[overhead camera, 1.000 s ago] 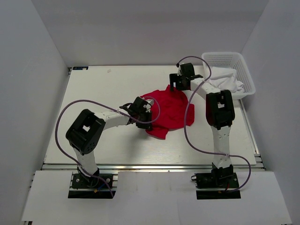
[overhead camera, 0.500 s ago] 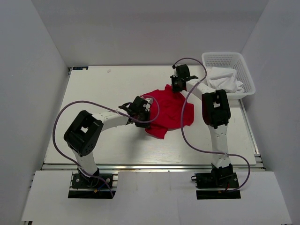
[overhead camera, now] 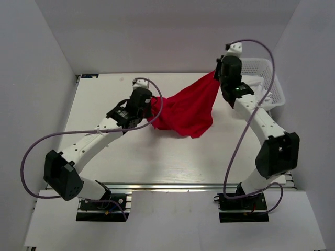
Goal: Fold and stack the t-shirts
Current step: Flatten out the tshirt
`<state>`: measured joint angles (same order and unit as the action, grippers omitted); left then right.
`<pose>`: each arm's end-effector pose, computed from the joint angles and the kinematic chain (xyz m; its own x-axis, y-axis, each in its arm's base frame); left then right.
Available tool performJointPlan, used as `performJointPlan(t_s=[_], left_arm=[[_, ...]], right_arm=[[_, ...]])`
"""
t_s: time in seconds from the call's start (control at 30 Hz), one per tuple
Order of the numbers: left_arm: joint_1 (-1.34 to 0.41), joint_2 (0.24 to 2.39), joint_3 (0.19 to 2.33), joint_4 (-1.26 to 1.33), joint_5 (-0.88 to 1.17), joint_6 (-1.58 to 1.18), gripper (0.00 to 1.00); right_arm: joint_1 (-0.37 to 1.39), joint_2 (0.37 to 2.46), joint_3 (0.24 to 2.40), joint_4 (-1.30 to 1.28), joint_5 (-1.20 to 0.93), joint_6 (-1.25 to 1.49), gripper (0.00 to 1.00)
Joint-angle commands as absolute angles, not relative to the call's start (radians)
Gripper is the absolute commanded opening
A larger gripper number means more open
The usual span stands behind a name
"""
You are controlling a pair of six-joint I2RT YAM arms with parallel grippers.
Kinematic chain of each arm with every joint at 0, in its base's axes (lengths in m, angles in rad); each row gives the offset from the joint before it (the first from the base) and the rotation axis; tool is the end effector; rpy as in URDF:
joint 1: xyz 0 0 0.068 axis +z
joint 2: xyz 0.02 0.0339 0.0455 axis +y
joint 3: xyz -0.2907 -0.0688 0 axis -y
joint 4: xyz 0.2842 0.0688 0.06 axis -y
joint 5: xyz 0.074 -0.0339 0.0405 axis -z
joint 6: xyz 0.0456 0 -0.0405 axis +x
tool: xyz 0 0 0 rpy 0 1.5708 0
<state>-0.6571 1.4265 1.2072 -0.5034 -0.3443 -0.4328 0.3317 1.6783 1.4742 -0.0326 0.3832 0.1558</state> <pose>0.2915 -0.2055 0.3206 -0.6325 -0.0107 -0.7745 0.1204 0.9864 -0.1119 0.4355 0.1320 0.3764 -0.2126 0.0790 -0.9739 0.0755 0.9951 0.0642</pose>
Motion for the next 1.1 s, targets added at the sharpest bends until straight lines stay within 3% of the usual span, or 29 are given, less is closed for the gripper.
performJointPlan(t_s=[0.0, 0.33, 0.5, 0.67, 1.07], left_arm=[[-0.65, 1.355, 1.321, -0.636, -0.65, -0.454, 0.0], [-0.65, 1.215, 1.509, -0.749, -1.03, -0.468, 0.0], [-0.65, 1.094, 1.545, -0.672, -1.092, -0.376, 0.0], [-0.66, 0.909, 1.505, -0.453, -0.898, -0.157, 0.0], [-0.65, 0.699, 1.505, -0.376, -0.565, -0.074, 0.0]], right_arm=[[0.319, 1.577, 1.447, 0.048, 0.544, 0.137, 0.0], [0.302, 1.287, 1.475, 0.139, 0.649, 0.006, 0.0], [0.305, 1.181, 1.534, 0.166, 0.672, -0.121, 0.0], [0.307, 1.074, 1.563, 0.166, 0.615, -0.15, 0.0], [0.305, 0.852, 1.62, 0.035, 0.464, -0.123, 0.0]])
